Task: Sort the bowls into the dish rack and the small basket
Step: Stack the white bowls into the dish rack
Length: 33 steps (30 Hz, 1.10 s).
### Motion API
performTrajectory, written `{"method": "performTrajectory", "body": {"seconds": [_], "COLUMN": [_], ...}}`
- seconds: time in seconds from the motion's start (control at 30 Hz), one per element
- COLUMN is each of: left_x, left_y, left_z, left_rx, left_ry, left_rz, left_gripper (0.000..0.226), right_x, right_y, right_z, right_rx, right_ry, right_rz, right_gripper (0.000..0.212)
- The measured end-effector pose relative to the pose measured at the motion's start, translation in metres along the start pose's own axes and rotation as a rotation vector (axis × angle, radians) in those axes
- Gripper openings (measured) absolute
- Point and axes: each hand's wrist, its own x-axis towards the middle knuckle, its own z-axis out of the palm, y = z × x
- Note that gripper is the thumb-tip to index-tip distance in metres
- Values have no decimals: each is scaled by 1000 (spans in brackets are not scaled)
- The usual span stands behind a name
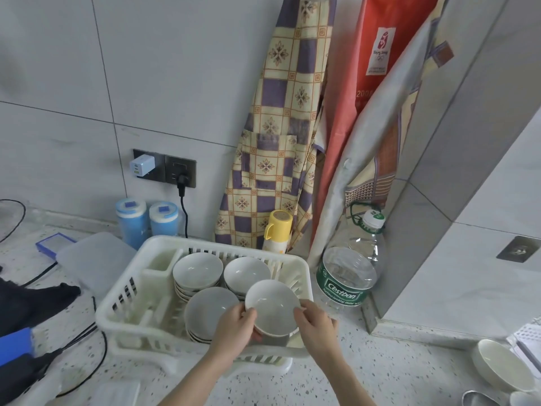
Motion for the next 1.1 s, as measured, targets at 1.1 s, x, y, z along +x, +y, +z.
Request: {"method": "performTrajectory", "body": {"seconds": [1.1], "left_x": [-18], "left_y": [-30], "left_z": [9], "left_rx": [244], "left_ry": [134], "left_rz": [73], "left_gripper": [32], "right_x": [2], "right_y": [-3], "right_z": [28], "right_rx": [-689], "right_ry": [41], "right_rz": [74], "right_gripper": [21]}}
